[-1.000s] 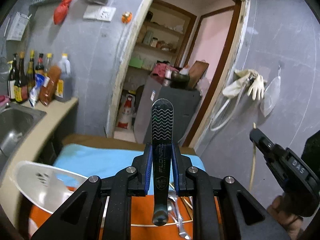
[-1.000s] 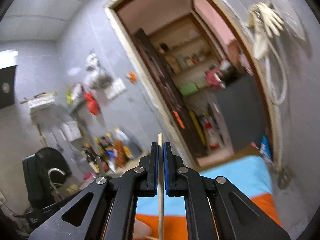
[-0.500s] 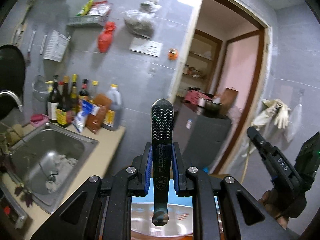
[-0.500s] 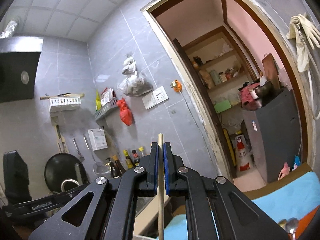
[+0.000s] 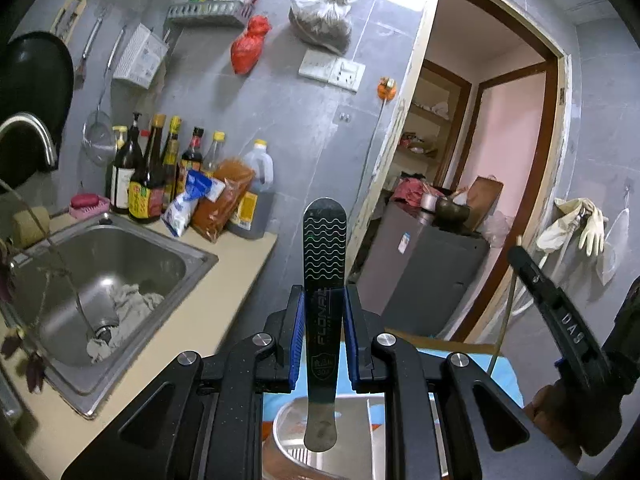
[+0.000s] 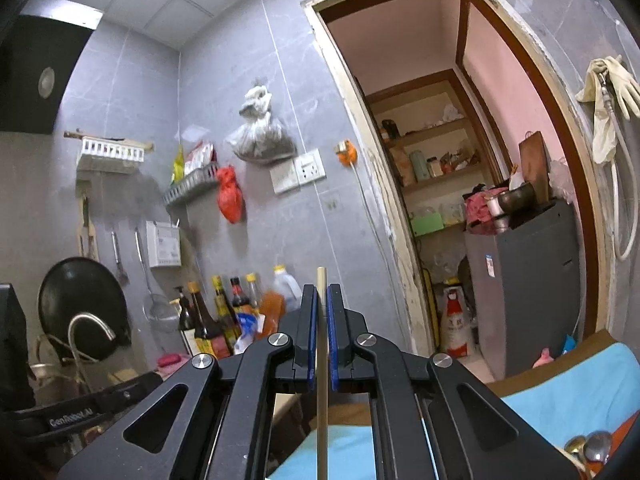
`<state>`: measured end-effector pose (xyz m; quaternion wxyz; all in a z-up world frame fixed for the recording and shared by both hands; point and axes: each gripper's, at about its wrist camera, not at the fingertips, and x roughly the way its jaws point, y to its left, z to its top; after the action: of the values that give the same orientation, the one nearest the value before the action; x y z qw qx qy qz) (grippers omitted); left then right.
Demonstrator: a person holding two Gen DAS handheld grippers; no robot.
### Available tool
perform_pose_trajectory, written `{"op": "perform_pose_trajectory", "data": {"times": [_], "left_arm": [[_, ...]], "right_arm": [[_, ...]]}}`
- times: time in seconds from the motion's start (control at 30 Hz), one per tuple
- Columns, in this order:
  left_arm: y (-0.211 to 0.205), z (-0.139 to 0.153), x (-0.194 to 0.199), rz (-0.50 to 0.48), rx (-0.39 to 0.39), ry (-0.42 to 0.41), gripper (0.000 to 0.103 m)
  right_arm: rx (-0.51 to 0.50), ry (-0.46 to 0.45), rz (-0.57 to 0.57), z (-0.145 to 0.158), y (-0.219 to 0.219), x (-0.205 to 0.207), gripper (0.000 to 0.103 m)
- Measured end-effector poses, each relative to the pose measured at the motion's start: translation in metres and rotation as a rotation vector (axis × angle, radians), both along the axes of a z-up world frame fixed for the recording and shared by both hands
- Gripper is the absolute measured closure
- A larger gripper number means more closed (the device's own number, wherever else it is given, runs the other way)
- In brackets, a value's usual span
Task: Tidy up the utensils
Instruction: 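Lift the knife and chopstick and drop them into the white caddy, then move both tools back over the remaining utensils on the cloth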
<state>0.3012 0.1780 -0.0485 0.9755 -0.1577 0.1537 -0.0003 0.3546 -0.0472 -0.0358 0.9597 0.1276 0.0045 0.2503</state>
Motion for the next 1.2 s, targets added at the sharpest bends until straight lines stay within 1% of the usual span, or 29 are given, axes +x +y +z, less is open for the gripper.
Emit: {"op": "perform_pose_trajectory", "data": {"times": [0.07, 0.1, 0.27, 0.37, 0.47, 0.53, 0.57, 0.6, 0.63, 0.67, 0.7, 0.73, 0.77, 0.8, 0.83, 0.87, 0.9, 0.93, 0.97, 1.0, 1.07, 1.1, 1.13, 1.2], "left_arm": [[-0.001, -0.005, 0.003, -0.006, 0.007, 0.006, 0.088], [-0.002, -0.007, 0.004, -0.012, 0.008, 0.01, 0.088], [-0.007, -0.015, 0.005, -0.028, 0.019, 0.028, 0.088], [-0.009, -0.018, 0.004, -0.044, 0.024, 0.038, 0.088], [-0.009, -0.018, 0.0, -0.069, 0.006, 0.041, 0.088], [-0.01, -0.016, -0.003, -0.082, 0.008, 0.036, 0.087], [-0.011, -0.014, -0.004, -0.095, 0.005, 0.034, 0.082], [-0.011, -0.012, -0.006, -0.104, -0.002, 0.029, 0.074], [-0.011, -0.01, -0.008, -0.111, -0.011, 0.022, 0.07], [-0.011, -0.007, -0.011, -0.113, -0.02, 0.013, 0.065], [-0.012, -0.004, -0.014, -0.117, -0.027, 0.006, 0.063], [-0.013, 0.0, -0.015, -0.116, -0.029, 0.003, 0.062], [-0.015, 0.004, -0.016, -0.112, -0.026, 0.0, 0.057], [-0.018, 0.008, -0.018, -0.107, -0.022, -0.003, 0.048], [-0.02, 0.012, -0.019, -0.1, -0.021, -0.007, 0.044], [-0.023, 0.016, -0.021, -0.093, -0.021, -0.017, 0.037], [-0.027, 0.02, -0.023, -0.088, -0.021, -0.027, 0.029], [-0.033, 0.026, -0.026, -0.08, -0.016, -0.041, 0.024], [-0.039, 0.031, -0.028, -0.068, -0.005, -0.051, 0.014], [-0.044, 0.034, -0.03, -0.057, 0.004, -0.059, 0.007], [-0.059, 0.041, -0.034, -0.035, 0.034, -0.084, 0.005], [-0.068, 0.044, -0.036, -0.032, 0.048, -0.095, 0.004], [-0.075, 0.046, -0.037, -0.03, 0.06, -0.1, 0.004], [-0.092, 0.05, -0.039, -0.028, 0.092, -0.111, 0.004]], "right_arm": [[0.001, -0.033, -0.015, 0.002, -0.002, -0.004, 0.099], [-0.015, -0.042, -0.021, 0.003, -0.001, -0.005, 0.099], [-0.048, -0.047, -0.023, 0.003, 0.003, -0.01, 0.099], [-0.063, -0.029, -0.01, 0.0, 0.003, -0.011, 0.099], [-0.071, 0.001, 0.001, -0.004, 0.002, -0.01, 0.099], [-0.078, 0.027, 0.015, -0.008, 0.0, -0.011, 0.098], [-0.081, 0.036, 0.023, -0.009, -0.001, -0.012, 0.097], [-0.089, 0.05, 0.033, -0.01, -0.002, -0.013, 0.095], [-0.095, 0.061, 0.039, -0.009, -0.003, -0.014, 0.094], [-0.097, 0.072, 0.05, -0.008, -0.005, -0.015, 0.087], [-0.097, 0.077, 0.054, -0.007, -0.008, -0.017, 0.077], [-0.094, 0.077, 0.056, -0.005, -0.012, -0.019, 0.075], [-0.092, 0.078, 0.057, -0.003, -0.016, -0.021, 0.071], [-0.093, 0.081, 0.055, 0.001, -0.022, -0.023, 0.065], [-0.094, 0.082, 0.05, 0.003, -0.027, -0.024, 0.061], [-0.092, 0.082, 0.044, 0.006, -0.032, -0.026, 0.05], [-0.085, 0.08, 0.038, 0.01, -0.041, -0.03, 0.042], [-0.083, 0.077, 0.028, 0.014, -0.046, -0.032, 0.037], [-0.083, 0.075, 0.016, 0.017, -0.053, -0.034, 0.026], [-0.084, 0.072, 0.006, 0.02, -0.06, -0.037, 0.018], [-0.09, 0.066, -0.022, 0.027, -0.075, -0.043, 0.012], [-0.098, 0.061, -0.036, 0.03, -0.085, -0.047, 0.005], [-0.105, 0.058, -0.047, 0.033, -0.092, -0.049, 0.0], [-0.116, 0.05, -0.067, 0.037, -0.106, -0.054, 0.0]]}}
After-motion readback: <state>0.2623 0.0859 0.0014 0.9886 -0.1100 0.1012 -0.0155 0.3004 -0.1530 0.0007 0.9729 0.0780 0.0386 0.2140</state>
